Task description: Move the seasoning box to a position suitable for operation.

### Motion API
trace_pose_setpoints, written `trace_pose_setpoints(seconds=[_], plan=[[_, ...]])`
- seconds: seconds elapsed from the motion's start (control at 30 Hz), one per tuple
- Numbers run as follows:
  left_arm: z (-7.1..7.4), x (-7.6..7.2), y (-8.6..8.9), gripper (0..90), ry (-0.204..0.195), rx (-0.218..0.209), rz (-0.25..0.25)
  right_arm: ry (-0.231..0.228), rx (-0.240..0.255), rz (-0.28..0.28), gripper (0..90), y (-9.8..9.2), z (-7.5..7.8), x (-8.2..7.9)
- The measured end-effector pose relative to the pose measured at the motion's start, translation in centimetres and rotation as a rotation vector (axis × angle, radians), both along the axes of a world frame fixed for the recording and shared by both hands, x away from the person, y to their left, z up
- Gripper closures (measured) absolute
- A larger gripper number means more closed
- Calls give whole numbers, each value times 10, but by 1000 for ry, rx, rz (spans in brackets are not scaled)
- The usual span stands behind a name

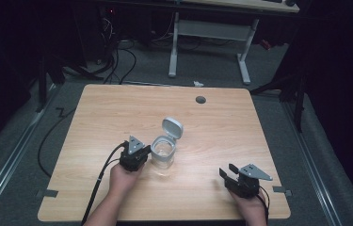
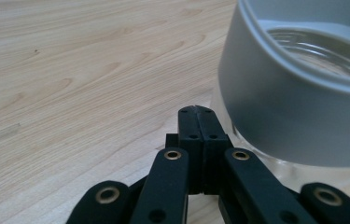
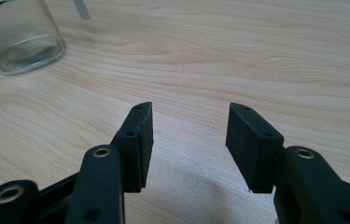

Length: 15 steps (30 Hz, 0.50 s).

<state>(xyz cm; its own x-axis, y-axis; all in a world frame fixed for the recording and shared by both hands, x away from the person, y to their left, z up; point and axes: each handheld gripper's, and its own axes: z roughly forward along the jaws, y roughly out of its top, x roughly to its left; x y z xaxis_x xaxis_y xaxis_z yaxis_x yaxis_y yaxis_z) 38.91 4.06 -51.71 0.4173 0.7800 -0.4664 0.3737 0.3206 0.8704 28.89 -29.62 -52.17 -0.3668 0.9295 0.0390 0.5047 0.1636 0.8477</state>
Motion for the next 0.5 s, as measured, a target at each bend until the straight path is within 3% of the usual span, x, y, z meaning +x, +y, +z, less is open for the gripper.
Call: trace_pose_setpoints(seconds=[0.5], plan=[[0, -37, -12, 900, -13, -10, -55, 4, 1, 8, 515, 3, -1, 0]])
